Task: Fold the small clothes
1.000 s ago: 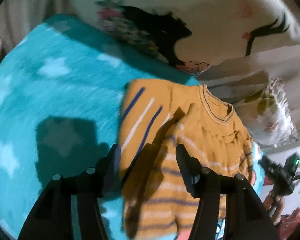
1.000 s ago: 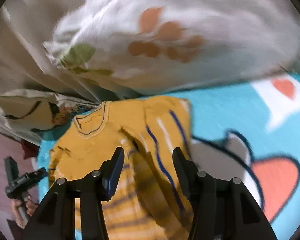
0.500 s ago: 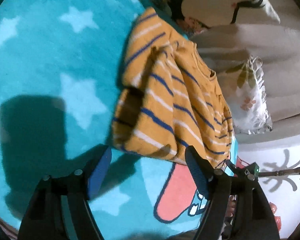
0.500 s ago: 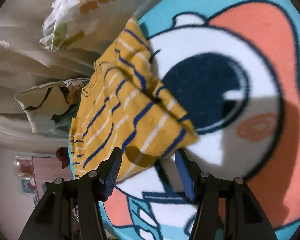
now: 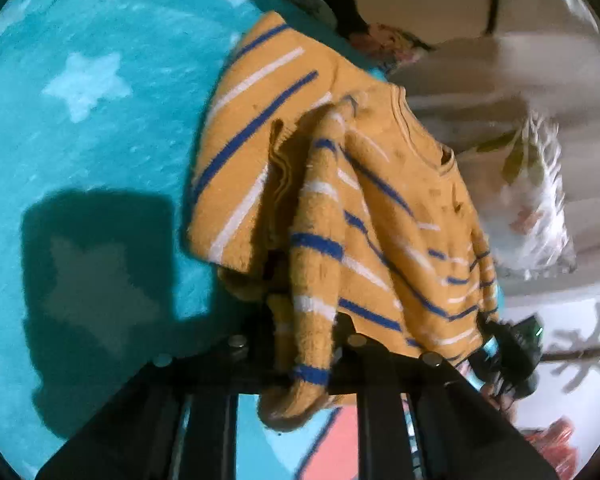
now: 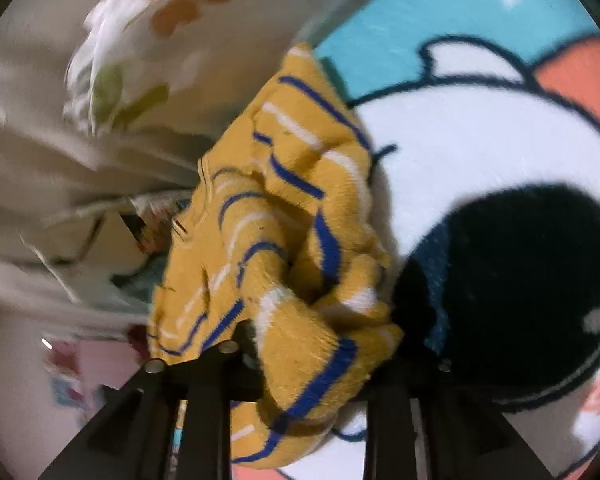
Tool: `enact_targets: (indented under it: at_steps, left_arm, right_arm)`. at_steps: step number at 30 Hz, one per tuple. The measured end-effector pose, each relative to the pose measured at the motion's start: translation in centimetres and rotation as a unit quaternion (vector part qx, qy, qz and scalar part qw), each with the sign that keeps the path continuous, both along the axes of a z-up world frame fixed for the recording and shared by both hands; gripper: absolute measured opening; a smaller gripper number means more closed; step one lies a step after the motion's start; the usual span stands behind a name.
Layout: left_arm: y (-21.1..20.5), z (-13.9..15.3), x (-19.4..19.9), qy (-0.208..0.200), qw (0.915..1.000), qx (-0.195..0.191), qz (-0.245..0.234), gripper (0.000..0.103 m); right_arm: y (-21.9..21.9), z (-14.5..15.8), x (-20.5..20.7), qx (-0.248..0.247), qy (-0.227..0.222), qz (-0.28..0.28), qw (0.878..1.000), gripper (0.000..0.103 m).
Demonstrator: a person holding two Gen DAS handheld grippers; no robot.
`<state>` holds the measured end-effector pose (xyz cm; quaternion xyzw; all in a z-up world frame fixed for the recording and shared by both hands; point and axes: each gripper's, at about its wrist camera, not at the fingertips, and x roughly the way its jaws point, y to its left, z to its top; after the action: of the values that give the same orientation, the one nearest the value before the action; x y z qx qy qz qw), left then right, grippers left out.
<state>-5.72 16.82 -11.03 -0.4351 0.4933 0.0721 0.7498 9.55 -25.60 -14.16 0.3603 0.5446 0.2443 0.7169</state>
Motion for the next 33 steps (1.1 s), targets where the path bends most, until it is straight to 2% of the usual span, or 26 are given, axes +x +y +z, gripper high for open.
enact_targets:
  at_steps: [1,3,6,9,11,13,14,15,17,21,24,26,29,32,33]
  left_arm:
    - [-0.1,1.0,-0.5,-0.002,0.9999,0.011,-0.002,0.008]
    - [-0.2,2.5,-1.5,-0.005,0.9994,0.033,-0.007,0.008]
    - [-0.3,4.5,-3.7,-0.02,0.9993,0.033,-0.002,0.008]
    - [-0.7,4.4,-5.6,-0.011,0.9996,0.027,0.008,0.008]
    - [-1.1,2.8,-6.2,0.012,0.9996,0.025,0.01,0.009]
    - [-0.7,0.8,-6.7,0.036,0.9989,0.004,0.03,0.013]
    - [-0.5,0.3,-7.0,0.04,0.9984,-0.003,0.04,0.016]
    - [-0.2,0.0,-7.3,0.041,0.9977,-0.011,0.052,0.02]
    - [0.5,0.4,-8.1,0.031,0.997,-0.013,0.069,0.023]
    - [1.9,3.0,-9.6,0.008,0.9958,0.035,0.085,0.038]
    - [1.9,5.6,-9.8,-0.006,0.9931,0.084,0.081,0.038]
    - [1.1,7.3,-9.2,-0.029,0.9921,0.107,0.06,0.039]
    - [-1.4,8.8,-6.8,-0.072,0.9907,0.115,0.0,0.054]
    - [-4.4,7.9,-3.3,-0.078,0.9877,0.108,-0.082,0.056]
    - [-5.6,6.9,-1.6,-0.072,0.9842,0.112,-0.117,0.056]
  right_arm:
    - [-0.5,0.0,-0.3,0.018,0.007,-0.006,1.0,0.021]
    - [-1.5,0.2,-1.1,0.043,0.017,-0.009,0.999,0.018]
    - [-3.4,0.9,-3.3,0.073,0.024,-0.002,0.997,0.016]
    - [-4.7,1.1,-5.6,0.087,0.031,0.008,0.996,0.016]
    - [-5.1,0.9,-7.1,0.064,0.029,0.027,0.997,0.016]
    - [-5.4,0.4,-7.7,0.032,0.031,0.045,0.998,0.023]
    - [-5.9,0.2,-7.9,0.015,0.032,0.047,0.998,0.024]
    - [-6.1,0.3,-8.1,0.006,0.029,0.05,0.998,0.029]
    - [-6.6,1.6,-8.6,-0.011,0.008,0.057,0.998,0.037]
    - [-8.1,5.9,-9.8,-0.055,-0.062,0.057,0.995,0.053]
    - [-8.5,9.1,-9.9,-0.092,-0.114,0.04,0.988,0.054]
    - [-7.0,10.8,-9.4,-0.093,-0.143,0.053,0.984,0.054]
    - [-2.7,11.3,-8.4,-0.083,-0.153,0.111,0.979,0.054]
    - [2.3,9.7,-7.4,-0.112,-0.152,0.177,0.966,0.054]
    - [4.3,8.8,-6.6,-0.133,-0.15,0.196,0.96,0.054]
